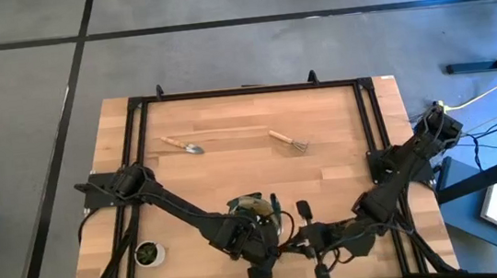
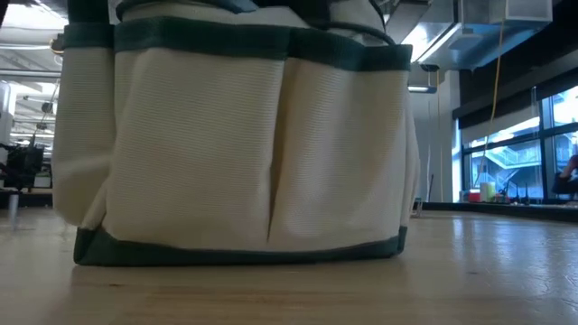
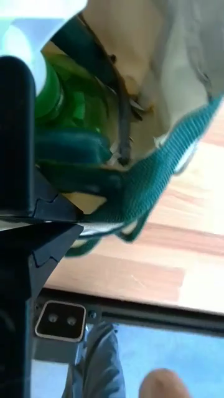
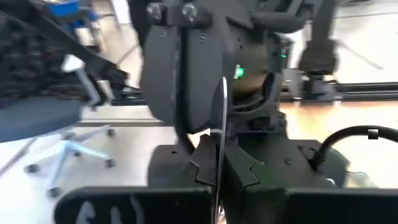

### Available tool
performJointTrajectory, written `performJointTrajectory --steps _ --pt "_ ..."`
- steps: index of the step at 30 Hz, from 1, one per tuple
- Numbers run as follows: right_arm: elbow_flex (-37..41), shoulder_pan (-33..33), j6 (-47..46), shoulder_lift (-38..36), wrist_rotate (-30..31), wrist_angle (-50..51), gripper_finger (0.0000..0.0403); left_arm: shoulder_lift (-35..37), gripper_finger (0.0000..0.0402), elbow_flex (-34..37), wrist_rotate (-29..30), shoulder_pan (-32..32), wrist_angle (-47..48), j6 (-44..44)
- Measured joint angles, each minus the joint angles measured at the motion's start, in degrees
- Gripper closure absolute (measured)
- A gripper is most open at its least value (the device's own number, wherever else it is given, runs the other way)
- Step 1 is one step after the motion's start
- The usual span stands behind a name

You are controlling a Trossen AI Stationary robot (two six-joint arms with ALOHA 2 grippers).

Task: Pick & Place Garden tools in Gardening bag
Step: Put the right brown trowel into the gardening bag

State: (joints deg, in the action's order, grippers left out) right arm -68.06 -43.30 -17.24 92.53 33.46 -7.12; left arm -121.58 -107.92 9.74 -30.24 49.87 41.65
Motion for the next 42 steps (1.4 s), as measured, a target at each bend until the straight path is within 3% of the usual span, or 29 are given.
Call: performJointTrajectory --steps 5,12,20,30,42 --pt "0.1 0.4 1.6 1.5 7.6 1.1 0.0403 0.0 0.0399 0.0 0.4 0.0 0.9 3.5" --pt "0.0 0.7 1.6 3.1 12.1 1.1 0.0403 0.0 0.0400 0.0 -0.8 0.0 0.4 6.9" --pt "0.0 -0.3 3.0 3.3 12.8 -0.6 0.0403 0.0 0.0400 0.0 -1.4 -0.1 -4.5 10.6" --pt "0.5 -3.3 2.6 3.4 18.0 -4.8 0.0403 0.9 0.0400 0.0 4.5 -0.9 -7.9 12.3" --pt "12.7 -5.0 0.8 3.6 24.3 -22.6 0.0403 1.2 0.0400 -0.3 5.6 -1.4 -8.1 13.1"
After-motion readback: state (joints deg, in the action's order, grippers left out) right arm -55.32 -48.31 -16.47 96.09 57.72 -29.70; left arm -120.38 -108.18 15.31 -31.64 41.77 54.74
